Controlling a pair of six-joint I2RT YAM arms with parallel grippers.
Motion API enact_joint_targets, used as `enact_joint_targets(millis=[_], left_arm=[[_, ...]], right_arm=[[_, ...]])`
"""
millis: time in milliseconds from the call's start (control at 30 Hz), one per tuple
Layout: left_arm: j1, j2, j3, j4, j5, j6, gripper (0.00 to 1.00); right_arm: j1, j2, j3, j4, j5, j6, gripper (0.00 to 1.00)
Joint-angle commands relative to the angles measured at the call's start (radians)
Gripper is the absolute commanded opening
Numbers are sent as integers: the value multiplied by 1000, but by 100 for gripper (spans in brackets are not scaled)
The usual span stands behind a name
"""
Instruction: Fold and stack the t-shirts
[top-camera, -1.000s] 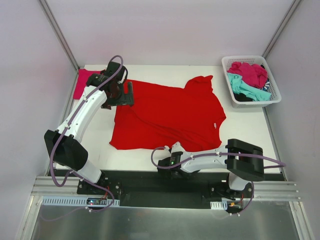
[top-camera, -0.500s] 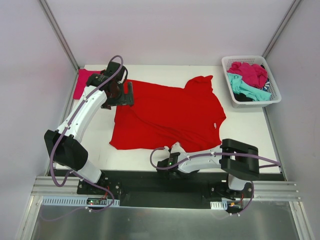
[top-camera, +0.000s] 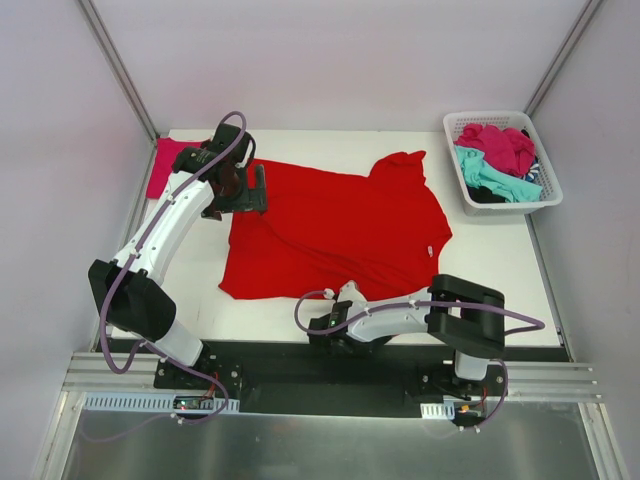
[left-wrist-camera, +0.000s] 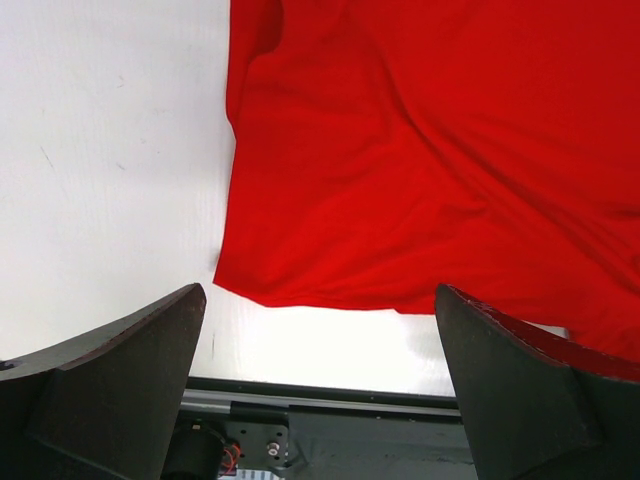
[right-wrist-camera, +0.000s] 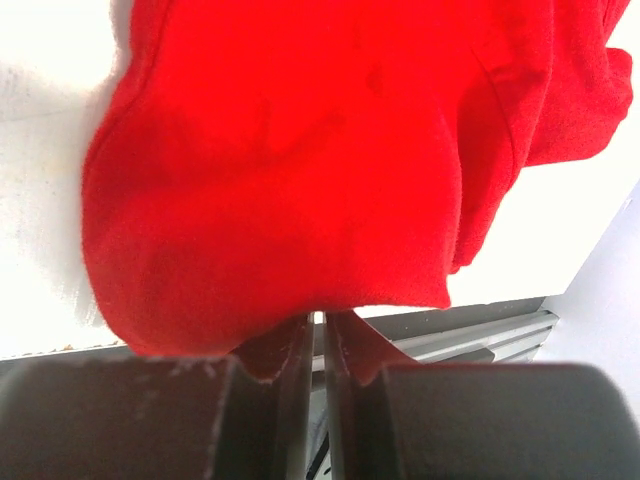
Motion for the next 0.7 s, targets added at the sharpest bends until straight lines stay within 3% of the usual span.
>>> enact_joint_targets(millis=[0,200,433,667], left_arm=[[0,-32,21,-29,-24,16,99],[0,-49,8,-32,-22,16,99],[0,-52,-9,-32,-16,10,99],[0,-47,-7,-30,-2,4,99]], right_arm=[[-2,1,24,-18,30,29,5],[7,-54,34,-72,5,34,1],[13,-337,124,-208,-41,3,1],[-113,-453,176,-248,-39,-115,1]])
